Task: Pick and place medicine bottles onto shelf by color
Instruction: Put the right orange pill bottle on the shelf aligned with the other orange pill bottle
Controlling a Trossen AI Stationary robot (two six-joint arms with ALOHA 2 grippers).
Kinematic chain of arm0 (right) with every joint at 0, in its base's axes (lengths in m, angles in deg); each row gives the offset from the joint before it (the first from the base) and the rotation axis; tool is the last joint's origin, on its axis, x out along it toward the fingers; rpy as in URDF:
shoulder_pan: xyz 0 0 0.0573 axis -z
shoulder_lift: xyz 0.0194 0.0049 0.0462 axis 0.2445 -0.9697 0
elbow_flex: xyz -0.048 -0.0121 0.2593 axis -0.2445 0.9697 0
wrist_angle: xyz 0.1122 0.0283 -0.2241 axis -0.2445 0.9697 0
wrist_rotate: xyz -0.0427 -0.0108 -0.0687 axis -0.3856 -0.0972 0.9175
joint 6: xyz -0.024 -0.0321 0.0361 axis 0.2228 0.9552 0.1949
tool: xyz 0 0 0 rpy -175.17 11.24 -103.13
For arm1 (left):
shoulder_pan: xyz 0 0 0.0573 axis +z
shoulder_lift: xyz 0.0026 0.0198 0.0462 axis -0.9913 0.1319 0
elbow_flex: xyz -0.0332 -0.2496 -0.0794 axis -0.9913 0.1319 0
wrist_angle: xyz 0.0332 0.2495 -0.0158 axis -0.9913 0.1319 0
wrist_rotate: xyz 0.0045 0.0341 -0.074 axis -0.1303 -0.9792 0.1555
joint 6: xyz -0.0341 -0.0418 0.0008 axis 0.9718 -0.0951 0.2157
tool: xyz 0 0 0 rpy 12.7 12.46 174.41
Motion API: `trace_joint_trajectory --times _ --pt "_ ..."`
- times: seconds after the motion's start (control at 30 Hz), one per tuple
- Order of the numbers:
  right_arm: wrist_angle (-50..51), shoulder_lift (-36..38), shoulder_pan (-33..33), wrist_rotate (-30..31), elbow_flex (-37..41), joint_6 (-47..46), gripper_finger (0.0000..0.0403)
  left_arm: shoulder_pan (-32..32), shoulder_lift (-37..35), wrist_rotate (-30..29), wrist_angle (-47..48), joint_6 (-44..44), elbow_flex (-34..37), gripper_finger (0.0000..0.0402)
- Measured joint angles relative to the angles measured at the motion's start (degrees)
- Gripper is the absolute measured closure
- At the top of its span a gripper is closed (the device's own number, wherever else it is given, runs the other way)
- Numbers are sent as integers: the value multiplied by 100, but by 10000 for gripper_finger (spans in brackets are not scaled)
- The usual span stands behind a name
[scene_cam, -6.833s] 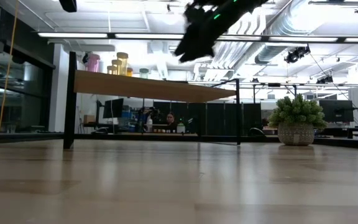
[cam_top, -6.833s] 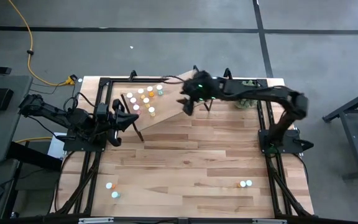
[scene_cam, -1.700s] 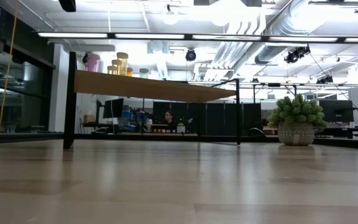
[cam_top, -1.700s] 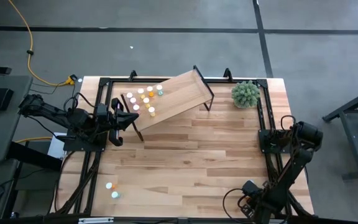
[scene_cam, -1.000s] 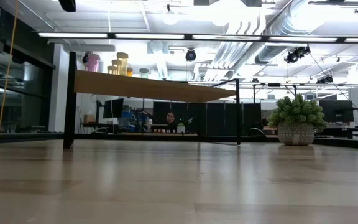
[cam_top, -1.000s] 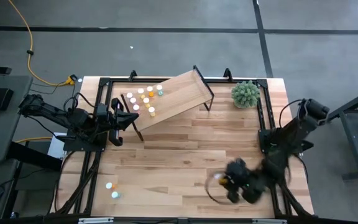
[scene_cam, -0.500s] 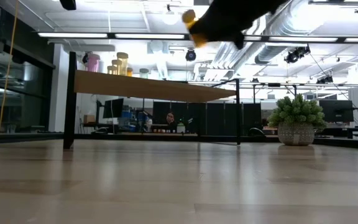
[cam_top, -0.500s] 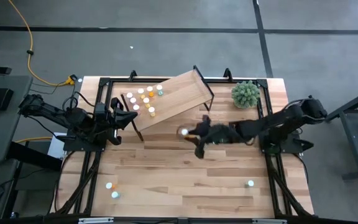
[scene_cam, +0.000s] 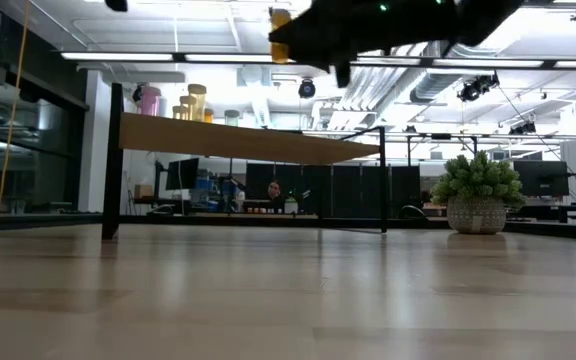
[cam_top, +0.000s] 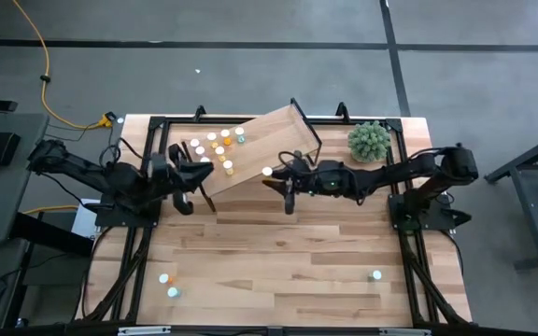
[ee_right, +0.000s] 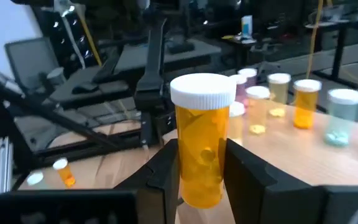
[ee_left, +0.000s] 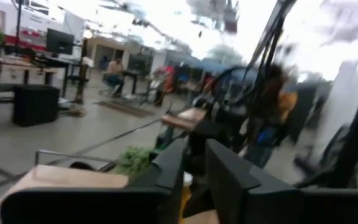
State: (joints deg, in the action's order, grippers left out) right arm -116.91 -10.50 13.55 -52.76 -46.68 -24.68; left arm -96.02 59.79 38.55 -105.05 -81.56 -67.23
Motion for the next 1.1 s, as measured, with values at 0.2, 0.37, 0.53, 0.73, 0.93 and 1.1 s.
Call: trace_joint_trajectory --times 0.2,0.37,0.53,0.73,0.93,1.1 --pt "487 -4 -2 -78 -475 613 308 216 840 -265 712 148 -610 256" --pt "580 -4 24 -194 -690 916 308 401 1433 126 698 340 -862 193" --pt "821 0 24 -664 -913 936 308 634 1927 753 694 345 -1161 171" --pt "1092 -2 24 -761 -1024 1207 308 847 2420 886 684 291 -1445 170" --pt "1100 -2 24 -776 -1024 1212 308 877 2500 1355 665 148 -1491 170" --pt "1093 -2 24 -984 -1024 1211 308 948 2503 1482 641 150 -1491 177"
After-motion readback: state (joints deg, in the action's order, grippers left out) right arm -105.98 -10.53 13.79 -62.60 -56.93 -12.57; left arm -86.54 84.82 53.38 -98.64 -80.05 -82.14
